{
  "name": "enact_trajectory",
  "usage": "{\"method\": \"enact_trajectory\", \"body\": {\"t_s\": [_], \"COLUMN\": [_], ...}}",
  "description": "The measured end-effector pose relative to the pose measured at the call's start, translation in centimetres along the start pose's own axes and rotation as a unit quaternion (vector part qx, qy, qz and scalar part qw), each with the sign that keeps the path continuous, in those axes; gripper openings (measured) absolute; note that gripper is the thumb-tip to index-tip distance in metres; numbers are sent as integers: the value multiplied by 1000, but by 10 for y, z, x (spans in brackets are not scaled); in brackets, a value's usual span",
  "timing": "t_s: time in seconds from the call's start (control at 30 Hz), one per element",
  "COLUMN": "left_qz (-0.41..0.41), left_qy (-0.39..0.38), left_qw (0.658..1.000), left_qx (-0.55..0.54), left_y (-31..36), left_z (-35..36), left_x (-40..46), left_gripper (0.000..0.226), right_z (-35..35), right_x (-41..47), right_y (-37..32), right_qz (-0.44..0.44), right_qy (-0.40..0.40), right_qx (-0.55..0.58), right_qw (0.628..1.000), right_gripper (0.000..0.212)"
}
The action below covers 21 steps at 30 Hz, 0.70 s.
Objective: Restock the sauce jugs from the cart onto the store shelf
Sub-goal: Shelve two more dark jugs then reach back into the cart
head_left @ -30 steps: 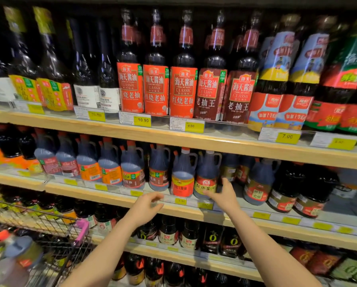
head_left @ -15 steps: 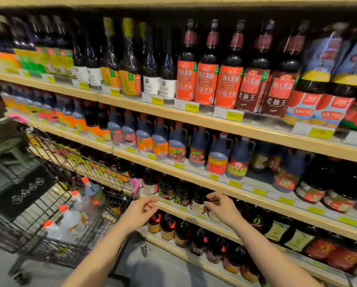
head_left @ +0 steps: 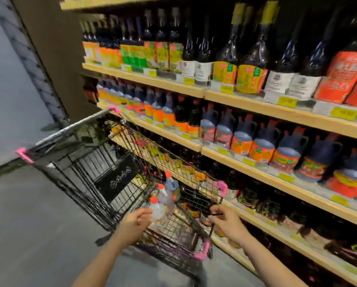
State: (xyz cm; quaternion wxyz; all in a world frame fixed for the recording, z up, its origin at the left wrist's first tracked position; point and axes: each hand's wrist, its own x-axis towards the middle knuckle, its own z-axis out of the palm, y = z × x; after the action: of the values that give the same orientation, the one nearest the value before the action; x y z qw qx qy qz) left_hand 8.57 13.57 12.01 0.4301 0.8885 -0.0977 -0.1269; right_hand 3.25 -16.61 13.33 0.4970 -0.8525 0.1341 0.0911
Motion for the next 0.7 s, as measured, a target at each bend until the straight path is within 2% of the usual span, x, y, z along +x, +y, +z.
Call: {"method": "enact_trajectory", "body": {"t_s": [0.1, 0.17, 0.27, 0.43, 0.7], "left_qz": [-11, -7, 4, 8, -21], "left_qy": [25, 19, 4, -17, -70], "left_qw": [1000, 1000, 998, 997, 995], "left_qx": [10, 22, 56, 78, 68], "left_y": [-20, -28, -34, -50, -99], "left_z": [-33, -47, -64, -82, -99], "left_x": [23, 45, 88, 173, 284], "left_gripper": [20, 15, 21, 23, 20], "right_z": [28, 39, 52, 73, 111], "right_x": [33, 59, 99, 181, 306], "right_y": [-24, -36, -48, -47, -56], "right_qz": [-2, -2, 8, 29, 118], "right_qy": [-18, -23, -16, -5, -24], "right_qx": [-8, -25, -34, 11, 30], "right_qw": [1000, 999, 999, 1000, 992], "right_gripper": [18, 21, 34, 30, 58]}}
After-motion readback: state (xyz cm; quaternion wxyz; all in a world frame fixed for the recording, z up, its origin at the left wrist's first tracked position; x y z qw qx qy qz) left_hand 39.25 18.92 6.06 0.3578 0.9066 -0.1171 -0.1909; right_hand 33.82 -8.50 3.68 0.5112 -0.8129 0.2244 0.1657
